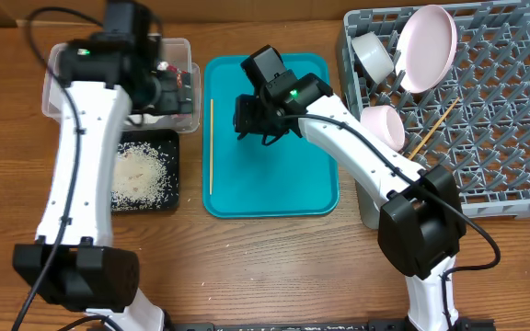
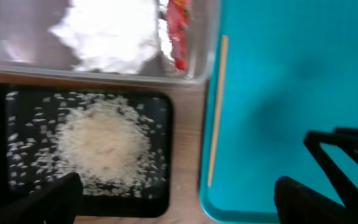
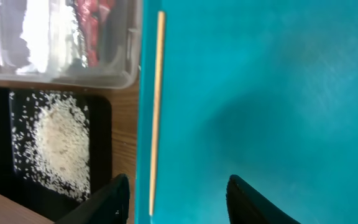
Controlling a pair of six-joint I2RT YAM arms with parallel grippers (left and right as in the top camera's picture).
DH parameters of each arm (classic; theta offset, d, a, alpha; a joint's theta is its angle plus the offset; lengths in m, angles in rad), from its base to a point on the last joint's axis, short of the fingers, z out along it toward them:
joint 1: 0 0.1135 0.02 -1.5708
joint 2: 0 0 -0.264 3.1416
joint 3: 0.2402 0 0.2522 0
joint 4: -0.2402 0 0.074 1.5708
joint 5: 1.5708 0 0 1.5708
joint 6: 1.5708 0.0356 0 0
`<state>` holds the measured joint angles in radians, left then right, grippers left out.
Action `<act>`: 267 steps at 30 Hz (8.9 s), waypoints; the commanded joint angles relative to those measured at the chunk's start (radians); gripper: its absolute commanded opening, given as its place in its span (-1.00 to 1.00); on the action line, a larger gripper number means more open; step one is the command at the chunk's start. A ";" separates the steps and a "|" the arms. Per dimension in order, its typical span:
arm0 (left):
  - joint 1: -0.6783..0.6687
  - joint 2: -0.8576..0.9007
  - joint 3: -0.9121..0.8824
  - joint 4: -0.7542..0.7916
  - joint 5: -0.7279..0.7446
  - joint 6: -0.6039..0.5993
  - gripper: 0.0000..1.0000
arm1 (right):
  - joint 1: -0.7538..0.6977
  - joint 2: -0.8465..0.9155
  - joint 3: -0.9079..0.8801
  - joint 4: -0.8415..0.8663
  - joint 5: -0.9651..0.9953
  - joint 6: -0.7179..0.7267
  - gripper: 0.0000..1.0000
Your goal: Sort waste into correct bins and load items into the dishwasher
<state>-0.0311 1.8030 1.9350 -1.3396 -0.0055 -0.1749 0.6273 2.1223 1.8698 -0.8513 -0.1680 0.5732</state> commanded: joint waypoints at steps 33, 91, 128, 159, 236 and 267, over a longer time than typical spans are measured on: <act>0.186 0.009 0.076 -0.021 -0.021 -0.035 1.00 | 0.229 0.240 0.011 0.106 0.312 -0.079 0.16; 0.186 0.009 0.076 -0.021 -0.021 -0.035 1.00 | -0.218 0.149 0.888 -0.843 0.276 0.087 -0.93; 0.186 0.009 0.076 -0.021 -0.021 -0.035 0.99 | -0.696 -0.001 0.291 -0.838 0.340 0.021 -0.31; 0.186 0.009 0.076 -0.021 -0.021 -0.035 1.00 | -0.693 -0.784 0.674 -0.843 0.123 -0.199 1.00; 0.181 -0.094 0.076 -0.021 -0.021 -0.035 1.00 | -0.620 -2.119 -1.862 0.769 0.155 -0.312 1.00; 0.101 -1.543 -1.679 1.399 0.002 0.087 1.00 | -0.620 -2.119 -1.862 0.769 0.155 -0.312 1.00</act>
<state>0.0998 0.3401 0.3740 -0.0093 0.0067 -0.1490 0.0017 0.0128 0.0185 -0.0895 -0.0185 0.2615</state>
